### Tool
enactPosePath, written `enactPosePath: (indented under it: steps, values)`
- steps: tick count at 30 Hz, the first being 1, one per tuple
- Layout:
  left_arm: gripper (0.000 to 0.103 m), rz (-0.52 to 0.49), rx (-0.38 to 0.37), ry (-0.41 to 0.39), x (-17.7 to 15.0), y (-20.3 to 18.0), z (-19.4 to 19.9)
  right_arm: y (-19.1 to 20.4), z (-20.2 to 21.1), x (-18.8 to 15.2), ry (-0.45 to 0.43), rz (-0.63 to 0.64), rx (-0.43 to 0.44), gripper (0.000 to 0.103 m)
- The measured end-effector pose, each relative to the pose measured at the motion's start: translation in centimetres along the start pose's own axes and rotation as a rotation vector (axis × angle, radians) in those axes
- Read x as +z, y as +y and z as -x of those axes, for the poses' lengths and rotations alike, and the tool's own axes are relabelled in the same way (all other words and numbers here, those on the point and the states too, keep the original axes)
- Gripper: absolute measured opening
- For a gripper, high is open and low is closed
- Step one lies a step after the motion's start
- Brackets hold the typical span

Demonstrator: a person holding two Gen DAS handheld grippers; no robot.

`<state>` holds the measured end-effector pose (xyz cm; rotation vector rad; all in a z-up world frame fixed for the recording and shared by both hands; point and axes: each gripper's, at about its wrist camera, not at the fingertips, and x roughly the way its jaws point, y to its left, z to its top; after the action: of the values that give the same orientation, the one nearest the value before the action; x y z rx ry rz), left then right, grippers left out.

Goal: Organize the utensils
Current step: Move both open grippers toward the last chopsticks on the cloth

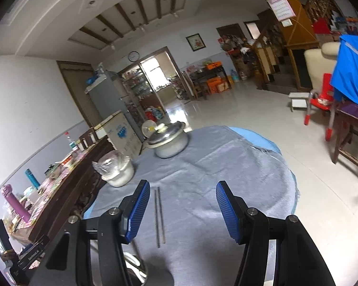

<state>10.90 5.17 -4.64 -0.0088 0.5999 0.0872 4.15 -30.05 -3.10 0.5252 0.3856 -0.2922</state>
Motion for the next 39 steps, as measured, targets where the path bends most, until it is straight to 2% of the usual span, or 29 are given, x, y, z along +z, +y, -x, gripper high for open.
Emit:
enactPosePath:
  steps: [4, 10, 16, 18, 22, 25, 34, 37, 39]
  values:
    - [0.096, 0.021, 0.002, 0.062, -0.7, 0.2, -2.9, -1.7, -2.1, -0.5, 0.042, -0.023, -0.032, 0.061]
    - [0.096, 0.029, 0.009, 0.162, -2.2, -0.2, -7.3, -3.3, -6.3, -2.3, 0.152, -0.038, -0.054, 0.061]
    - [0.096, 0.011, 0.018, 0.244, -3.4, -1.3, -11.2, -4.3, -12.7, -3.2, 0.285, -0.040, -0.036, 0.061]
    - [0.096, 0.000, 0.015, 0.266, -3.6, -1.8, -12.4, -4.1, -15.4, -3.1, 0.336, -0.033, -0.003, 0.061]
    - [0.096, -0.022, 0.021, 0.274, -3.4, -2.6, -13.9, -2.0, -21.4, -3.1, 0.454, 0.045, 0.063, 0.061]
    - [0.096, -0.039, 0.010, 0.278, -3.0, -3.2, -15.2, 0.1, -25.5, -3.2, 0.507, 0.096, 0.099, 0.057]
    - [0.096, -0.106, -0.022, 0.293, -2.0, -6.3, -19.0, 6.3, -35.1, -4.0, 0.611, 0.197, 0.156, 0.045]
    - [0.096, -0.113, -0.035, 0.302, -1.6, -6.9, -20.1, 7.5, -37.3, -4.3, 0.634, 0.217, 0.159, 0.038]
    - [0.096, -0.114, -0.042, 0.304, -1.4, -7.1, -20.6, 8.4, -38.4, -4.5, 0.642, 0.230, 0.163, 0.037]
